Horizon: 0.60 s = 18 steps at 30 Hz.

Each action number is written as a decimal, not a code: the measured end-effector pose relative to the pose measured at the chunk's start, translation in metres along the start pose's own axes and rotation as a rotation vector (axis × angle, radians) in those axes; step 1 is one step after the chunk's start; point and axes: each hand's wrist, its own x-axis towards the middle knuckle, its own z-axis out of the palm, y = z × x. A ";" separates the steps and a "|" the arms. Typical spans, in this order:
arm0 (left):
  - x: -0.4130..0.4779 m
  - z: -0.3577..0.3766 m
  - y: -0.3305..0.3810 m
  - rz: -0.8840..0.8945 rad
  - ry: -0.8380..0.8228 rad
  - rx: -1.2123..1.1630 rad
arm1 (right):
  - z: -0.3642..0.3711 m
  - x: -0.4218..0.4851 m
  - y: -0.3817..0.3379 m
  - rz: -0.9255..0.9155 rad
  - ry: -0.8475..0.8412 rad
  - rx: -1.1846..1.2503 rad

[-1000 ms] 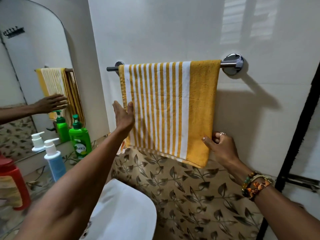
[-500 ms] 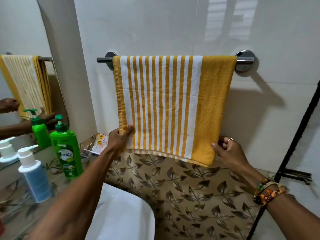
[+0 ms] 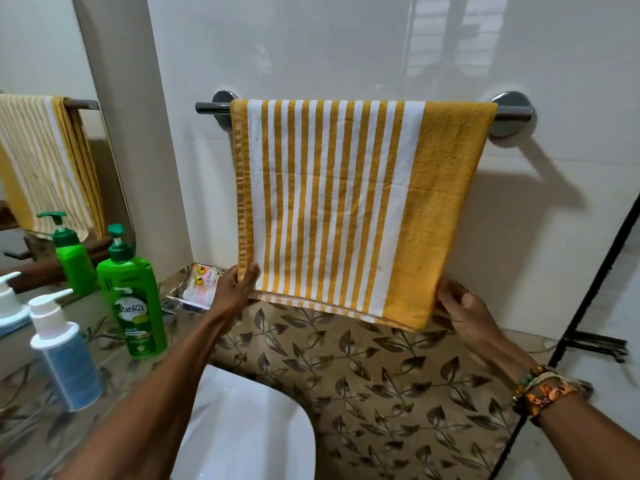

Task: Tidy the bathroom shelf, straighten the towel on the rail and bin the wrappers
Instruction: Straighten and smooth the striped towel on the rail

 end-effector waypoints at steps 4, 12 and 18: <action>0.004 -0.002 -0.005 -0.054 -0.055 -0.077 | 0.023 -0.003 -0.016 -0.042 -0.059 -0.060; 0.003 -0.010 -0.004 -0.081 -0.065 -0.072 | 0.028 -0.006 -0.015 -0.053 0.004 -0.082; 0.000 -0.017 -0.006 -0.065 -0.044 -0.046 | 0.019 -0.006 -0.006 -0.049 0.028 -0.215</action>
